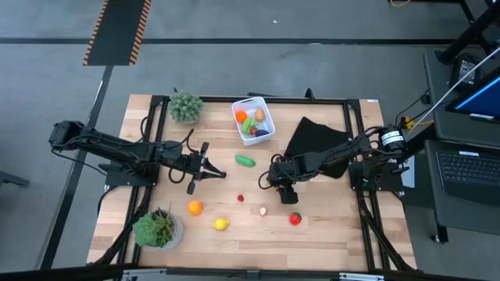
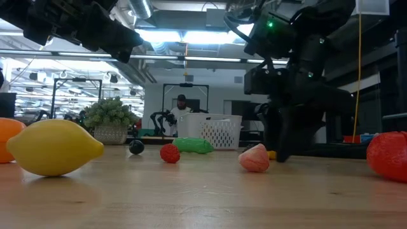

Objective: Pick and placing Produce into tupperware
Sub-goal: Put the corn into the basket

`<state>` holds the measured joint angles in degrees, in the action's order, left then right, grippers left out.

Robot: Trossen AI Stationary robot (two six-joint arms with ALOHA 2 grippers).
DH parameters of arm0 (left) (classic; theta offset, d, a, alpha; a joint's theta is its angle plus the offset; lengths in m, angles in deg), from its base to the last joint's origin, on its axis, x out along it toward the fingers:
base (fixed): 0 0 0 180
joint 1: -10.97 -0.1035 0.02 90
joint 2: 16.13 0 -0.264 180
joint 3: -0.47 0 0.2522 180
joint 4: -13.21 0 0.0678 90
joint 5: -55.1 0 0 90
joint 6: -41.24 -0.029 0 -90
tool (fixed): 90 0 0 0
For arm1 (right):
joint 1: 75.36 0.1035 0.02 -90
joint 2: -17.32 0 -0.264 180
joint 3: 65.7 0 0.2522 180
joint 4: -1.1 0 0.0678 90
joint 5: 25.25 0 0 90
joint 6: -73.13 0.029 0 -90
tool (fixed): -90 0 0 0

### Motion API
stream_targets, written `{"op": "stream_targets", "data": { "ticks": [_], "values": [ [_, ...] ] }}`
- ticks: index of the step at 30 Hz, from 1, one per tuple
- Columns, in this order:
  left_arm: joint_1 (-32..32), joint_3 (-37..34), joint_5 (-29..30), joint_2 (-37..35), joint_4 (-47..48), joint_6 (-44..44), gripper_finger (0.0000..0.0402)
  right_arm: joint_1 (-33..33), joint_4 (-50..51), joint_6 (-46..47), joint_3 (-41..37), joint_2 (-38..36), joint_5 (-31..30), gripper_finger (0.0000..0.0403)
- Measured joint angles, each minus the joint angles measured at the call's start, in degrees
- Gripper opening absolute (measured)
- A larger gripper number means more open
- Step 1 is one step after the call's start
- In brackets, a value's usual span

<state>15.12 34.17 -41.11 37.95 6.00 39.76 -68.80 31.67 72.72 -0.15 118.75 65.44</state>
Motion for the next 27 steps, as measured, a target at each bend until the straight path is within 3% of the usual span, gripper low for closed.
{"op": "stream_targets", "data": {
  "ticks": [15, 27],
  "values": [
    [0.00, 0.00, 0.00, 0.00, 0.00, 0.00, 0.0077, -0.02, 0.24, -0.06, 0.02, 0.09, -0.16, 0.0098],
    [0.00, 0.00, 0.00, 0.00, 0.00, 0.00, 0.0099, -0.11, 0.25, -0.05, 0.02, 0.09, 1.02, 0.0034]
  ]
}}
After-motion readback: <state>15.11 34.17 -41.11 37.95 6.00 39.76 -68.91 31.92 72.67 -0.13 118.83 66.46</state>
